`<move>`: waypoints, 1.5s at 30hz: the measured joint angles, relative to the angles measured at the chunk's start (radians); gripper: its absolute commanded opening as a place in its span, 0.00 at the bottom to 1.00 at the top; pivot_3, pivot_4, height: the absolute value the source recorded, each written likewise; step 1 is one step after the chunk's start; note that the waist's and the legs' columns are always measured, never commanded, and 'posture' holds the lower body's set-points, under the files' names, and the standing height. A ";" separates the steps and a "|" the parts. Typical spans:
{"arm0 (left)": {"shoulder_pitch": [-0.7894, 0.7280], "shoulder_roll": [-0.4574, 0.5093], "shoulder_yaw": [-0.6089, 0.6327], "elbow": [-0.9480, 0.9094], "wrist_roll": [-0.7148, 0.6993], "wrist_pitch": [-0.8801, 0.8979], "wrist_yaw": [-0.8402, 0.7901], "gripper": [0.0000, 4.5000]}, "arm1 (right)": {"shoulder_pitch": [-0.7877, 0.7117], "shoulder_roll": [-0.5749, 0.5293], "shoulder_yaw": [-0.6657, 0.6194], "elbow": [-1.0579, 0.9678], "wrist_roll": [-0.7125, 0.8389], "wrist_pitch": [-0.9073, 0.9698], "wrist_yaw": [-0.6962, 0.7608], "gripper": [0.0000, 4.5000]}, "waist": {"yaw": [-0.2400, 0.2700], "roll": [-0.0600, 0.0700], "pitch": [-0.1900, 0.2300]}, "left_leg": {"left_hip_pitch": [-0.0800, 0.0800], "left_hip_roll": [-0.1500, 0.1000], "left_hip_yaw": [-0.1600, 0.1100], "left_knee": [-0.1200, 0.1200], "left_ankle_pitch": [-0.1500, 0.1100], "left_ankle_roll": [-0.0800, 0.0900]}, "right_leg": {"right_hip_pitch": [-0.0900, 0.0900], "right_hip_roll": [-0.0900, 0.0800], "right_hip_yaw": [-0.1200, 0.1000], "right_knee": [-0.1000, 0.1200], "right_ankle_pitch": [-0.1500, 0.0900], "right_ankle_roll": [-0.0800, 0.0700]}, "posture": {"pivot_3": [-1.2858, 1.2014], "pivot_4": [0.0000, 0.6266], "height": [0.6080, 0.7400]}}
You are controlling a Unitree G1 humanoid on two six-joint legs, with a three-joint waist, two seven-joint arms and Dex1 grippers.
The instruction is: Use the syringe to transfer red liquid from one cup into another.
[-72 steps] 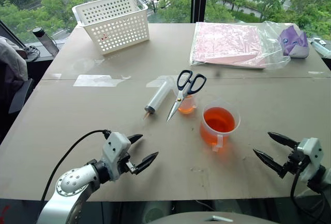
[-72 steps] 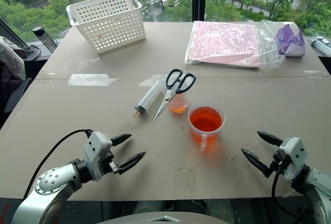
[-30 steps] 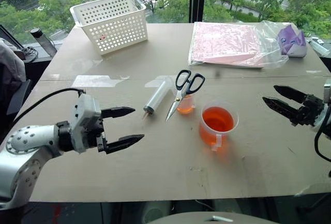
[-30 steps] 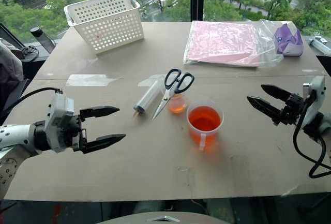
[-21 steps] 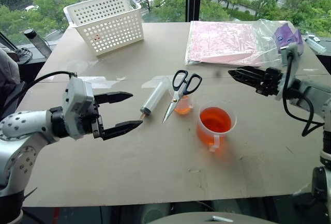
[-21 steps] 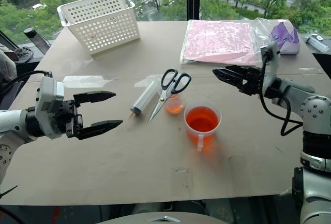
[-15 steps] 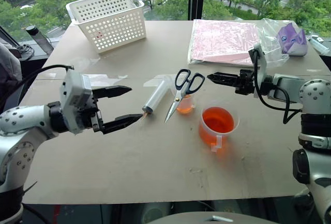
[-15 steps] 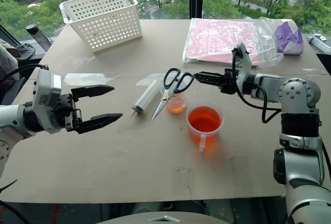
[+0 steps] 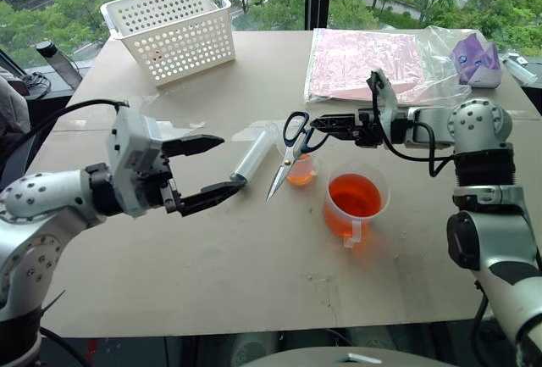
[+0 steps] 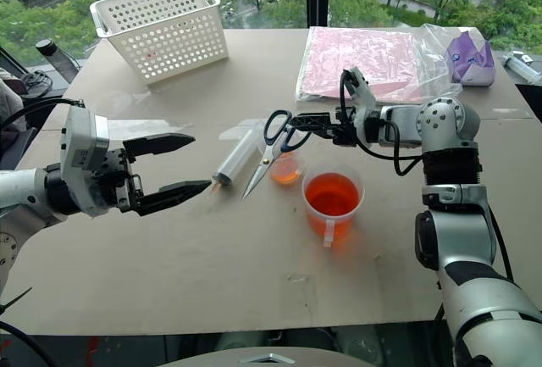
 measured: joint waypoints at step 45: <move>-0.251 -0.106 -0.165 0.062 -0.010 -0.011 0.022 1.00 | -0.120 -0.241 -0.462 0.155 0.032 0.184 -0.092 0.00 | 0.015 -0.002 0.002 | -0.001 0.000 0.001 0.007 0.000 0.001 | 0.000 0.001 0.001 0.000 0.000 0.000 | 0.52 0.24 1.00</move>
